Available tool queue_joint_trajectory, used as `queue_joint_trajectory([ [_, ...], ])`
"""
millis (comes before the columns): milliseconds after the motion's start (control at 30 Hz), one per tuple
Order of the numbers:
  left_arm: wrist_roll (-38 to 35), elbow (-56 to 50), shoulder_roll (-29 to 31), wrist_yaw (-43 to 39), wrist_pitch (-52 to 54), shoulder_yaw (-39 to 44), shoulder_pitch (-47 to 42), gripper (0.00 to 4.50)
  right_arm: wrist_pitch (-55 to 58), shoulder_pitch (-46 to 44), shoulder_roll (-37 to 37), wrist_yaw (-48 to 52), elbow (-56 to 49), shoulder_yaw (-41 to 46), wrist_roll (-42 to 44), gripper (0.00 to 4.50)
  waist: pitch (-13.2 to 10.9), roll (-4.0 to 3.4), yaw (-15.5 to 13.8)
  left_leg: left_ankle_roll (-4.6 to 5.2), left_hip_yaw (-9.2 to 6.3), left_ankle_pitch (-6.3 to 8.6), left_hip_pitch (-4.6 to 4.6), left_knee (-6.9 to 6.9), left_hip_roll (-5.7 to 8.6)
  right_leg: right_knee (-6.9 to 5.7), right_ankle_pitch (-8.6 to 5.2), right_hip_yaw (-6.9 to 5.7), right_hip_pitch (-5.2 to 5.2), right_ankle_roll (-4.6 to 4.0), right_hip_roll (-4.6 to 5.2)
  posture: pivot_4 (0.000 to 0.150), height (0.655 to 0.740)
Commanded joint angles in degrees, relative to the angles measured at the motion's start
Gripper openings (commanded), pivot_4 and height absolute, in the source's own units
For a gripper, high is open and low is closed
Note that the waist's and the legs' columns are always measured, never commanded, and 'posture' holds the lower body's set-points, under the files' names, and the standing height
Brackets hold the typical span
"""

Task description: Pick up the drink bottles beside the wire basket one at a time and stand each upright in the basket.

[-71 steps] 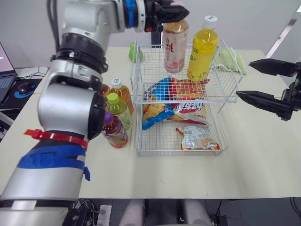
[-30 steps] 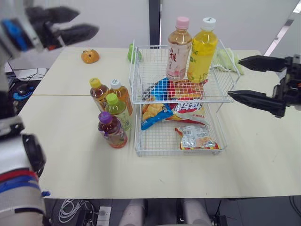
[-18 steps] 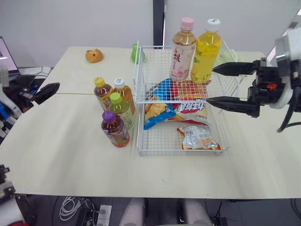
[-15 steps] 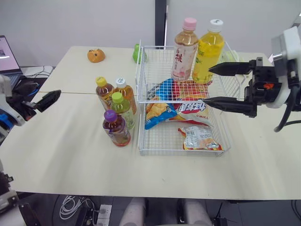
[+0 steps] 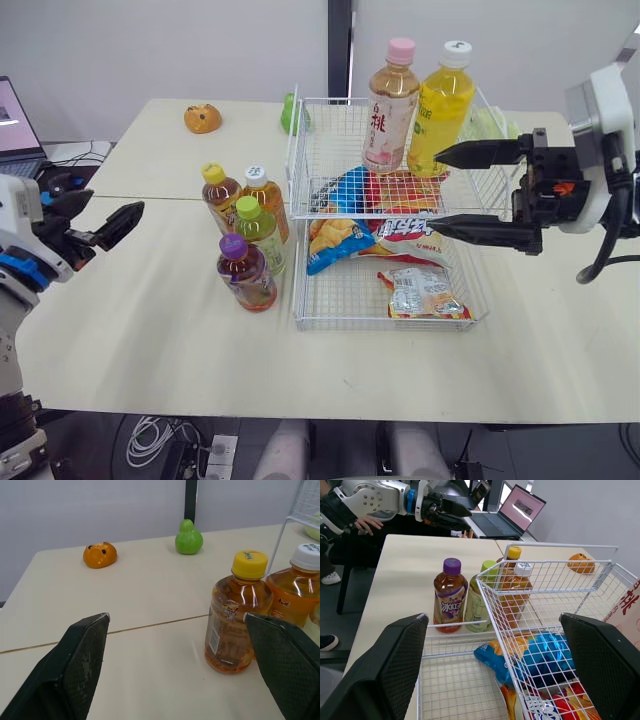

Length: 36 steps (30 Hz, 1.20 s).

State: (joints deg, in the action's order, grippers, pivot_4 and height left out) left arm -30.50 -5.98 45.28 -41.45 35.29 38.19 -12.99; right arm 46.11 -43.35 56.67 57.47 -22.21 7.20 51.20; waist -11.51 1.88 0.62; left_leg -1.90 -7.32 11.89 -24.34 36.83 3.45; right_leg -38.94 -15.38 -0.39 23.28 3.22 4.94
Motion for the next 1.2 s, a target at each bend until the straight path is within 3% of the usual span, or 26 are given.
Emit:
queue_joint_trajectory([
  [33, -2.0, -3.2, 0.7, 1.0, 0.3, -0.3, -0.8, 4.47, -1.0, -0.6, 0.0, 0.7, -0.4, 1.1, -0.5, 4.50, 0.0, 0.00, 0.0, 0.00, 0.00, 0.00, 0.00, 0.00, 0.00, 0.00, 0.00, 0.00, 0.00, 0.00, 0.00, 0.150, 0.7400],
  [400, -1.1, -0.1, -2.2, 3.8, -0.7, -11.3, -11.1, 4.47, -0.2, -1.4, -0.1, 0.3, -0.7, 1.2, -0.5, 4.50, 0.0, 0.00, -0.2, 0.00, 0.04, 0.00, 0.00, 0.01, 0.04, 0.00, 0.00, 0.00, -0.01, 0.00, -0.01, 0.150, 0.7400],
  [667, 3.8, 5.8, -6.5, 9.5, -1.2, -19.8, -19.9, 4.47, 0.5, -1.0, -0.3, -0.9, -1.6, 1.7, -0.2, 4.50, 0.0, 0.00, -0.1, 0.00, 0.12, 0.00, 0.00, 0.01, 0.05, -0.02, 0.00, 0.00, -0.02, 0.01, -0.04, 0.150, 0.7400],
  [867, 6.8, 11.3, -8.3, 12.9, -2.1, -22.3, -24.0, 4.47, 1.0, -1.0, -0.4, -1.5, -1.7, 1.9, 0.2, 4.50, 0.0, 0.01, 0.0, 0.00, 0.12, 0.00, 0.00, 0.01, 0.05, -0.02, 0.01, -0.01, -0.01, 0.01, -0.04, 0.150, 0.7400],
  [1200, 8.1, 18.7, -10.5, 11.5, -4.7, -24.1, -28.8, 4.47, 1.7, -0.8, -0.4, -2.2, -2.3, 2.3, 0.6, 4.50, 0.0, 0.01, -0.1, 0.00, 0.12, 0.00, -0.02, 0.03, 0.08, -0.02, 0.01, -0.02, -0.01, 0.03, -0.03, 0.150, 0.7400],
])
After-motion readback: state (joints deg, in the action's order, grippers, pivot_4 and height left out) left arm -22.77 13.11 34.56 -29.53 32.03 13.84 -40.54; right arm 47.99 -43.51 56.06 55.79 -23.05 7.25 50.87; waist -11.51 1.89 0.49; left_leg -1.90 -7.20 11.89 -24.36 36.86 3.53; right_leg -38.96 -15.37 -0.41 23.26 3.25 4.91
